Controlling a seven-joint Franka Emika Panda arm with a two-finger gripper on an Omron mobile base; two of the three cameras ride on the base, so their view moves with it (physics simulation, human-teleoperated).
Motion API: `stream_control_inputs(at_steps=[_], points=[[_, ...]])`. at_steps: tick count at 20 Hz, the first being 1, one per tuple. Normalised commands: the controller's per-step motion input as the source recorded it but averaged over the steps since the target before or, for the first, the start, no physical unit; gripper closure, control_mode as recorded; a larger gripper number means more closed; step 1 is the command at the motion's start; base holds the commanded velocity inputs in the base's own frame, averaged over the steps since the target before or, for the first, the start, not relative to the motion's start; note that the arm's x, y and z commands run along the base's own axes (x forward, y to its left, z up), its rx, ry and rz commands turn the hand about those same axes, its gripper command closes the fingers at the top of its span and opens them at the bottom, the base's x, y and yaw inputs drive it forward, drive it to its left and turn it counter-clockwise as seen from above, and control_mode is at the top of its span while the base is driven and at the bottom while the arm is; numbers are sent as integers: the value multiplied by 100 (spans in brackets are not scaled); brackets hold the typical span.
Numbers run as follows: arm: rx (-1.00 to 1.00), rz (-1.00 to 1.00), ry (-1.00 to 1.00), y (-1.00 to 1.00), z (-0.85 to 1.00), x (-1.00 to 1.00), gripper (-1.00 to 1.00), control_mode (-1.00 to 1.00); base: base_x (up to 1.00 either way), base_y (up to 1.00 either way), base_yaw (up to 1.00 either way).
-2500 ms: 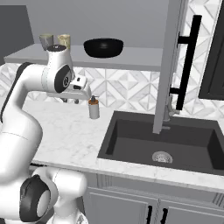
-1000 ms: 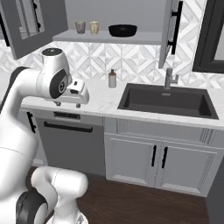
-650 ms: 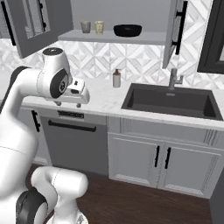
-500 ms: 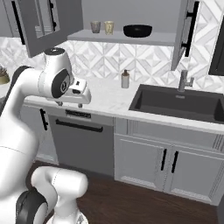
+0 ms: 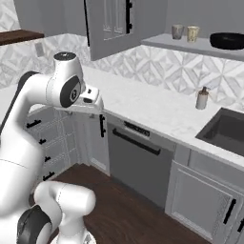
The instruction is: Gather all objects into one cabinet and sort the glasses and bowls to opposite sides.
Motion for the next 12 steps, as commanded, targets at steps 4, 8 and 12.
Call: stream_control_inputs(at_steps=[4,8,12], points=[[0,0,0,0,0,0,-100,100,-1,0,72],[0,0,0,0,0,0,-100,100,0,0,69],[0,0,0,0,0,0,-100,100,0,0,68]])
